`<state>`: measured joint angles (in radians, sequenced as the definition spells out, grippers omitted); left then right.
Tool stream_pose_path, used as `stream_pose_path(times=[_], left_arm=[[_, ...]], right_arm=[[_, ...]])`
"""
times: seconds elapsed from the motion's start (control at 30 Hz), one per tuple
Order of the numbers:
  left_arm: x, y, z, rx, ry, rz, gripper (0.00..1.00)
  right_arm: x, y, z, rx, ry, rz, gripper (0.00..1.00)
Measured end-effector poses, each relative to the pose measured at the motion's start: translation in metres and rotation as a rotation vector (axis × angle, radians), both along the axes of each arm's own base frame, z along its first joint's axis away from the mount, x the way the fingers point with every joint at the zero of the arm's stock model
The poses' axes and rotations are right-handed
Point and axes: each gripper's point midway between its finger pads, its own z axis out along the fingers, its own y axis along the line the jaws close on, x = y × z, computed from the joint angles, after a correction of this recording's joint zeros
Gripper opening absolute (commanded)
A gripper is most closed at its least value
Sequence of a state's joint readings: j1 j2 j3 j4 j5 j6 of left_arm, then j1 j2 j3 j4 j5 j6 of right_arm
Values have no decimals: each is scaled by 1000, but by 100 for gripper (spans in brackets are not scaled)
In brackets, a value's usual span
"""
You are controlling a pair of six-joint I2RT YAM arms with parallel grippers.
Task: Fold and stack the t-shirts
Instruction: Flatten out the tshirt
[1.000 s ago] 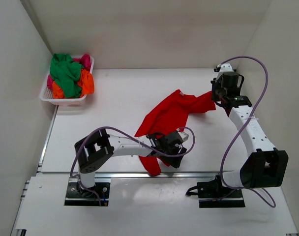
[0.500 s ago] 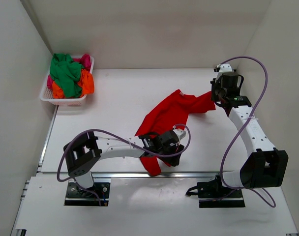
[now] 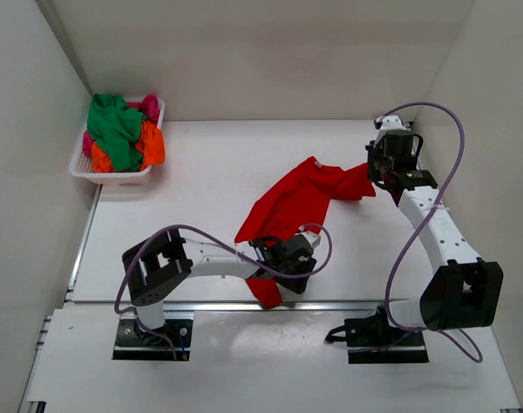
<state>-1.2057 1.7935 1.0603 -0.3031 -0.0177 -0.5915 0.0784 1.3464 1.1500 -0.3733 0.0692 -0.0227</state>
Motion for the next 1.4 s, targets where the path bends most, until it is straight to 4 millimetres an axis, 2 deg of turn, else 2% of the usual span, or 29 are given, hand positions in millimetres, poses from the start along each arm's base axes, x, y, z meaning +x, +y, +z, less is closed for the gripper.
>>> stream_pose_path(times=[0.03, 0.07, 0.13, 0.2, 0.47, 0.53, 0.73, 0.83, 0.9, 1.07, 1.13, 1.17, 1.27, 1.3, 1.33, 1.37, 1.4], left_arm=[[0, 1, -1, 2, -2, 3, 54], [1, 2, -2, 3, -7, 8, 44], [4, 2, -5, -1, -19, 20, 39], [6, 4, -6, -9, -33, 31, 40], [2, 0, -5, -47, -70, 25, 64], [0, -2, -5, -43, -78, 17, 64], [5, -5, -12, 43, -151, 22, 50], [11, -1, -14, 68, -182, 40, 32], [16, 3, -15, 78, -195, 56, 28], [22, 2, -17, 90, -216, 81, 36], [24, 0, -17, 88, -224, 86, 45], [24, -2, -17, 84, -226, 88, 55], [26, -8, -17, 78, -248, 85, 59], [27, -9, -17, 83, -259, 80, 55], [28, -9, -17, 90, -271, 74, 41], [29, -8, -18, 102, -287, 72, 16], [32, -6, -18, 112, -301, 77, 1]], right_arm=[[0, 0, 0, 0, 0, 0, 0], [0, 0, 0, 0, 0, 0, 0], [0, 0, 0, -1, -1, -2, 0], [-2, -1, 1, -2, -4, -4, 0], [-11, -6, 17, 1, -50, -17, 0], [-12, -6, 18, 0, -54, -18, 0], [-17, -6, 15, 4, -50, -21, 0], [-18, -6, 17, 8, -55, -23, 0], [-19, -6, 18, 9, -58, -24, 0], [-19, -3, 19, 20, -60, -24, 0], [-20, -3, 19, 25, -59, -27, 0], [-20, -2, 18, 25, -58, -26, 0], [-21, -2, 18, 28, -57, -27, 0], [-21, -2, 17, 30, -55, -29, 0], [-22, -2, 16, 33, -53, -31, 0], [-23, -2, 16, 34, -51, -32, 0], [-23, -2, 15, 34, -50, -32, 0]])
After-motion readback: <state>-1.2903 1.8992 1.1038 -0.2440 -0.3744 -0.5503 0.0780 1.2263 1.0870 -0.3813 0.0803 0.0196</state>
